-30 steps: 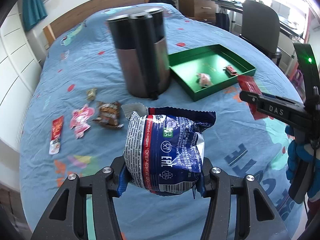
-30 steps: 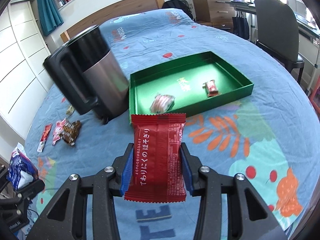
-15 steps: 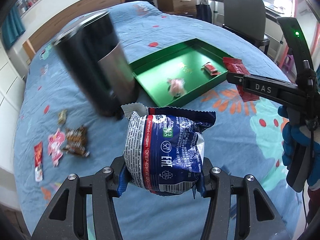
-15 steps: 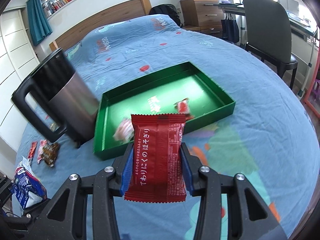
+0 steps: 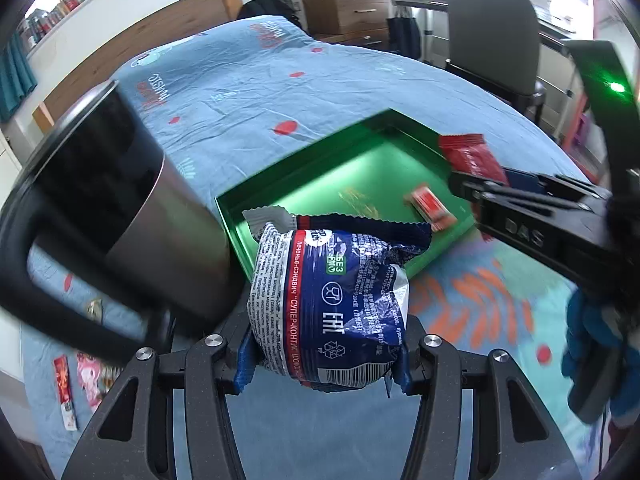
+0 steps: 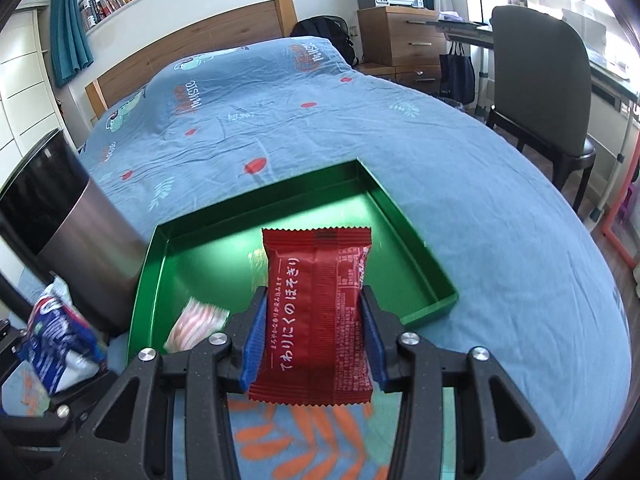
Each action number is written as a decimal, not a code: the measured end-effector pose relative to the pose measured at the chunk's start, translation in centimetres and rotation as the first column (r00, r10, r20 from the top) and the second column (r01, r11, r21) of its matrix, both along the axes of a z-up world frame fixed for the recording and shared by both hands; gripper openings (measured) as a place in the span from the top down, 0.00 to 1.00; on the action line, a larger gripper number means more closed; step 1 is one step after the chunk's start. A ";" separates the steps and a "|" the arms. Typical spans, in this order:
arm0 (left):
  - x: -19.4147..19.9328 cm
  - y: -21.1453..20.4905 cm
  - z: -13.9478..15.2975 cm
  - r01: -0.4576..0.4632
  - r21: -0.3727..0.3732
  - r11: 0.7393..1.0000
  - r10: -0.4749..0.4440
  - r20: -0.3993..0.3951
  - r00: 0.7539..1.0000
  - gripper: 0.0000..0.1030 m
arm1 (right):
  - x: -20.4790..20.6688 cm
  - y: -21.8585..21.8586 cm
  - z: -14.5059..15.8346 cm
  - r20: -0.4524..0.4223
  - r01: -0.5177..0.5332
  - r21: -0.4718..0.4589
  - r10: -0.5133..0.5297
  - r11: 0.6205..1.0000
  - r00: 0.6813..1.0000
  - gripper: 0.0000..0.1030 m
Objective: Organize snacks
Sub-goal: 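Lower the blue chip bag with the left tool while the right tool lowers the red wafer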
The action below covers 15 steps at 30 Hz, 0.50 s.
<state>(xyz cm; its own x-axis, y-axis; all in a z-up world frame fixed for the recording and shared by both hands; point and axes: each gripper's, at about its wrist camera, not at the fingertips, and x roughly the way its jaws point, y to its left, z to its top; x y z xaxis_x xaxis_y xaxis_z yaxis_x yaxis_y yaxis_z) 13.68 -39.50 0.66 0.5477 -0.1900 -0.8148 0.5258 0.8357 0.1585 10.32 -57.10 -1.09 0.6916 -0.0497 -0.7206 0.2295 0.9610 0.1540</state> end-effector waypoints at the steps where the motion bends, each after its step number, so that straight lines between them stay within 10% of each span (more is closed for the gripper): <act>1: 0.7 -0.2 -0.2 -0.007 0.002 1.000 0.007 0.002 1.000 0.54 | 0.5 -0.2 0.0 0.004 0.000 -0.003 0.000 1.000 1.000 0.00; 15: 10.1 -3.2 -5.1 -0.156 0.015 0.988 0.156 -0.041 0.987 0.54 | 7.5 -1.2 -2.3 -0.001 -0.010 -0.053 0.010 0.999 1.000 0.00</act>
<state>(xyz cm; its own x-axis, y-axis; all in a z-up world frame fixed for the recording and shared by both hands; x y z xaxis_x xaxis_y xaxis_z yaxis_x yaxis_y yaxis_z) 23.78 -42.74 -4.44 0.5355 -0.0956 -0.8391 0.3955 0.9063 0.1492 17.79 -58.33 -3.43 0.6915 -0.0813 -0.7178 0.2203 0.9700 0.1024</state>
